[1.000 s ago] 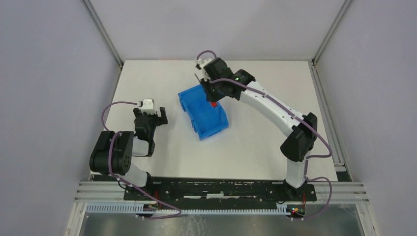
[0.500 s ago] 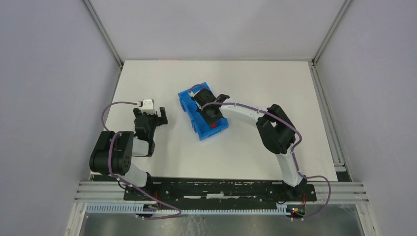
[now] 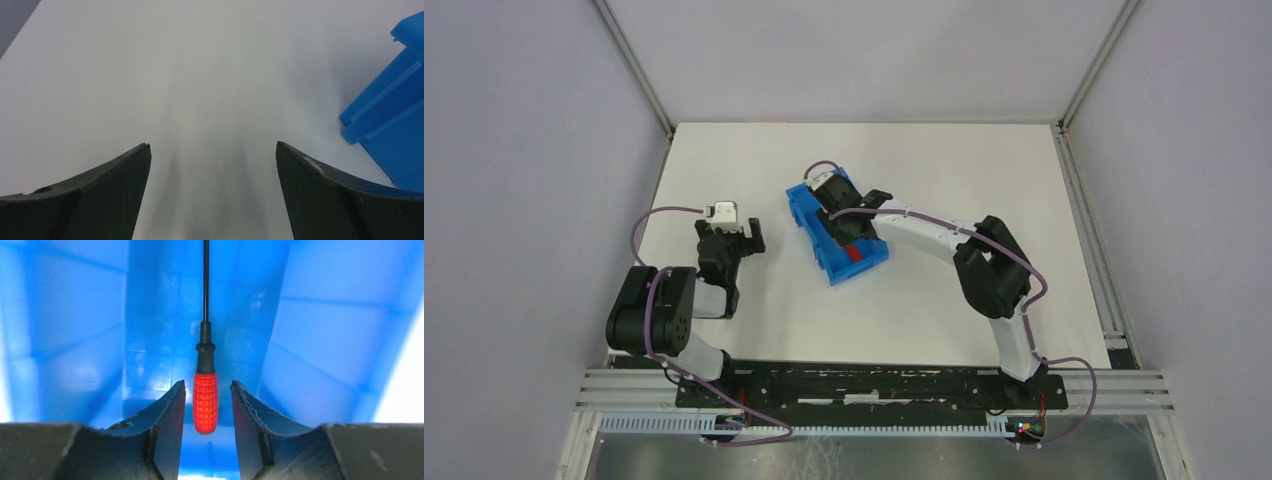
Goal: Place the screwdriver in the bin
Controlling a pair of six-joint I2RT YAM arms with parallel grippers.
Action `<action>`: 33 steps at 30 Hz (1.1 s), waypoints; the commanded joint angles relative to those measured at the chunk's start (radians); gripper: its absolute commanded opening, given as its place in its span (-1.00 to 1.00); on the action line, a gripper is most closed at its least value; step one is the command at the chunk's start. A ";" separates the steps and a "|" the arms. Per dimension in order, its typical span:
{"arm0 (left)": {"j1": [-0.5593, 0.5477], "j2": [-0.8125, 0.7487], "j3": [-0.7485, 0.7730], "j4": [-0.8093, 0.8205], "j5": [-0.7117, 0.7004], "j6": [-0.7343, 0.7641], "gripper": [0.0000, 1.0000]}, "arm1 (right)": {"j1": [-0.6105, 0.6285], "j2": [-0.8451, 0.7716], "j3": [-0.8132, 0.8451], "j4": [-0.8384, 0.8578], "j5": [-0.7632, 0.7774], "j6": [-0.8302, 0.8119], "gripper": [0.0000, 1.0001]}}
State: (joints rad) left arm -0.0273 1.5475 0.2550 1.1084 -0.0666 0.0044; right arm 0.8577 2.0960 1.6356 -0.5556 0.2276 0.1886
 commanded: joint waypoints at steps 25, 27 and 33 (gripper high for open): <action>0.007 -0.020 0.003 0.032 0.015 -0.029 1.00 | -0.261 -1.208 -1.256 0.463 0.465 0.045 0.96; 0.007 -0.020 0.003 0.033 0.015 -0.029 1.00 | -0.260 -1.200 -1.324 0.510 0.434 0.069 0.96; 0.007 -0.020 0.003 0.032 0.015 -0.029 1.00 | -0.266 -1.162 -1.332 0.548 0.412 0.080 0.96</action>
